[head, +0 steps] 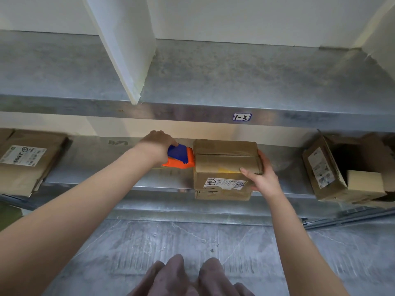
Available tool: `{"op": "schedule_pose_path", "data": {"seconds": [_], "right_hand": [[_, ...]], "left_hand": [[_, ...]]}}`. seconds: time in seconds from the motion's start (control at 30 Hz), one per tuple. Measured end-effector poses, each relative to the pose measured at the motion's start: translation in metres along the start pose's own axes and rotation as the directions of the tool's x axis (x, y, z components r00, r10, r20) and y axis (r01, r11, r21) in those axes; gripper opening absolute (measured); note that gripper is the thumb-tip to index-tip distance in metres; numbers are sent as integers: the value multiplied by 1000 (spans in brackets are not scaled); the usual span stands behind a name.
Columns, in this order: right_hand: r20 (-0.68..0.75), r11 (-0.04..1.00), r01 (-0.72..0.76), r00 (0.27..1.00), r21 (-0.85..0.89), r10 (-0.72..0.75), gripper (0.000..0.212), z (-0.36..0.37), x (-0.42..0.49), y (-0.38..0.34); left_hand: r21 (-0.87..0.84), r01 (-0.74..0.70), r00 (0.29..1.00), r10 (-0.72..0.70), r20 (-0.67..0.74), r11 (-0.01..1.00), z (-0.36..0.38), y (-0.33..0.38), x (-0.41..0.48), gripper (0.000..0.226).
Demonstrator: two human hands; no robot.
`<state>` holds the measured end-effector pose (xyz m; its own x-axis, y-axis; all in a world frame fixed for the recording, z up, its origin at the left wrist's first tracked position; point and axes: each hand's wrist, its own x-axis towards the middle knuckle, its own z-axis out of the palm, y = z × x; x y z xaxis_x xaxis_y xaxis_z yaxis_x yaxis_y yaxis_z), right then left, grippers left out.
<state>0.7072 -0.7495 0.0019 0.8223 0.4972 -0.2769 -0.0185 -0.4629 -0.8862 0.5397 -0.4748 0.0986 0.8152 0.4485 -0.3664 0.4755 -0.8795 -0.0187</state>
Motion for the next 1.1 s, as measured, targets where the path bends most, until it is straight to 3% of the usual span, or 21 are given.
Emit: {"op": "schedule_pose_path", "data": {"seconds": [0.27,0.57,0.77,0.93,1.1], "right_hand": [[8,1000,14,1000,7,-14,86,-1,1,3],[15,1000,12,1000,-8,-12,92,-1,-3,-2],[-2,1000,-8,1000,-21,8,90,0,-1,-5],[-18,999,-27,999,27,27,84,1,-1,-4],[-20,999,-21,1000,45,22,84,0,-2,-2]], "left_hand": [[-218,98,994,-108,-34,971,16,-11,-13,61],[-391,51,990,-98,-100,919,46,-29,-18,65],[-441,29,980,-112,-164,897,62,-27,-17,65],[-364,107,992,-122,-19,925,82,-26,-17,64],[-323,54,995,-78,-62,945,107,-34,-15,58]]}}
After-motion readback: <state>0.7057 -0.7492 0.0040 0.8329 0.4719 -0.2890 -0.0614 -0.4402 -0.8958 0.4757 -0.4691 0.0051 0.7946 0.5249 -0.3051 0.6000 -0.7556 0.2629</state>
